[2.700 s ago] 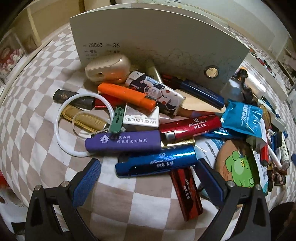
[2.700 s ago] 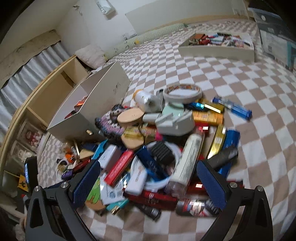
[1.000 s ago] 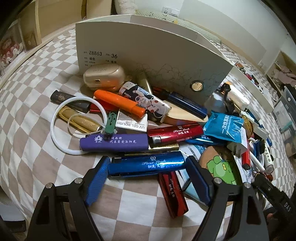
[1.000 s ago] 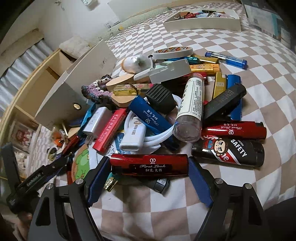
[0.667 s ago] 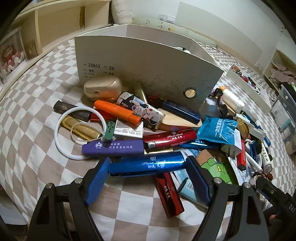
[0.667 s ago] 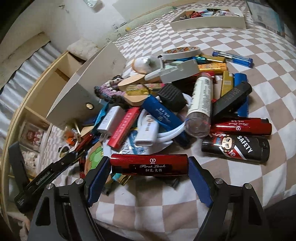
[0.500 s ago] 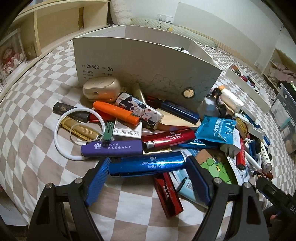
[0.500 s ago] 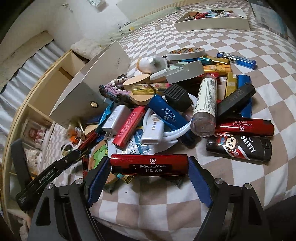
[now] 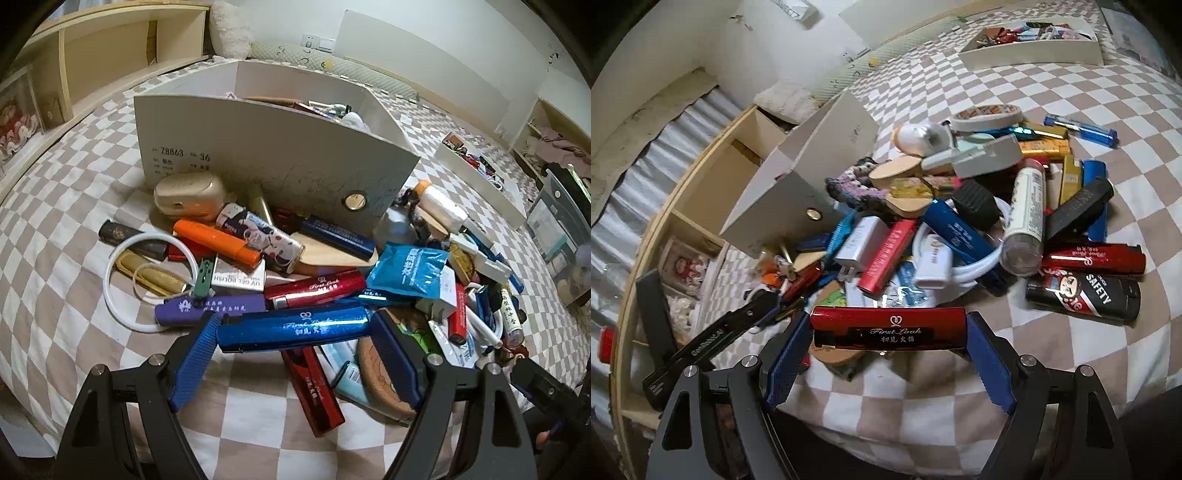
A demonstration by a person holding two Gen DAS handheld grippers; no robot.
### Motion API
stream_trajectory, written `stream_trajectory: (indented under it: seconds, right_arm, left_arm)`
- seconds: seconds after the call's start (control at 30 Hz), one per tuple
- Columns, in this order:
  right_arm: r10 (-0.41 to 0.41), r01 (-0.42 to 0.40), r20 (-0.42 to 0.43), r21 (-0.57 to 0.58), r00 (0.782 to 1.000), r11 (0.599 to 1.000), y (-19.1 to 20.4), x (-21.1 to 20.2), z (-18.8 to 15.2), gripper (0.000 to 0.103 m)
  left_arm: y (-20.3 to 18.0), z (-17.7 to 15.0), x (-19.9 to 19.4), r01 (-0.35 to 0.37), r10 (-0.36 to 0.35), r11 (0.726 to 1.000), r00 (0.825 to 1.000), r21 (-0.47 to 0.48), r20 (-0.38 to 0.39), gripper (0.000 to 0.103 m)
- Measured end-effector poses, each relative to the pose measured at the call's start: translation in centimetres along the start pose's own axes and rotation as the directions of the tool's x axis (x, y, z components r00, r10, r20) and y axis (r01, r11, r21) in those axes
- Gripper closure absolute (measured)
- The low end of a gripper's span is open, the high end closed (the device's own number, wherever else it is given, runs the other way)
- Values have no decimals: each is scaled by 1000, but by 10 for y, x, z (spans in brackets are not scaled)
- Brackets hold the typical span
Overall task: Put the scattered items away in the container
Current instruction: 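Carry the blue tube with the left tool while the right carries the red tube to the box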
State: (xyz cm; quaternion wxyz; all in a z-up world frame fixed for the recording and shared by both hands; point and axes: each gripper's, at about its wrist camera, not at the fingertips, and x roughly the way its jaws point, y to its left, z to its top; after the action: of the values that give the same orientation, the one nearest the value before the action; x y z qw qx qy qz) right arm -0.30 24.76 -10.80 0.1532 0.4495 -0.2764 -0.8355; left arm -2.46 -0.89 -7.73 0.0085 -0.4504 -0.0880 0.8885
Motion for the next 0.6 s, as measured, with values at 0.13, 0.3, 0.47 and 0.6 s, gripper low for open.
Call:
stream_trajectory:
  seconds: [0.13, 0.3, 0.47, 0.6]
  right_arm:
    - [35, -35, 6, 3, 999, 999, 6, -5, 6, 20]
    - [63, -62, 16, -27, 998, 998, 20, -12, 16, 20]
    - [105, -101, 39, -77, 994, 992, 42, -24, 29, 20]
    - [159, -155, 43, -86, 986, 984, 60, -29, 44, 20]
  left_arm:
    - [-1, 7, -11, 18, -18, 1000, 1000, 1, 26, 20]
    - [0, 17, -25, 30, -30, 1000, 998, 0, 57, 20]
    - [0, 32, -38, 25, -26, 1000, 995, 11, 101, 20]
    - [3, 55, -53, 16, -17, 1000, 988, 6, 151, 20]
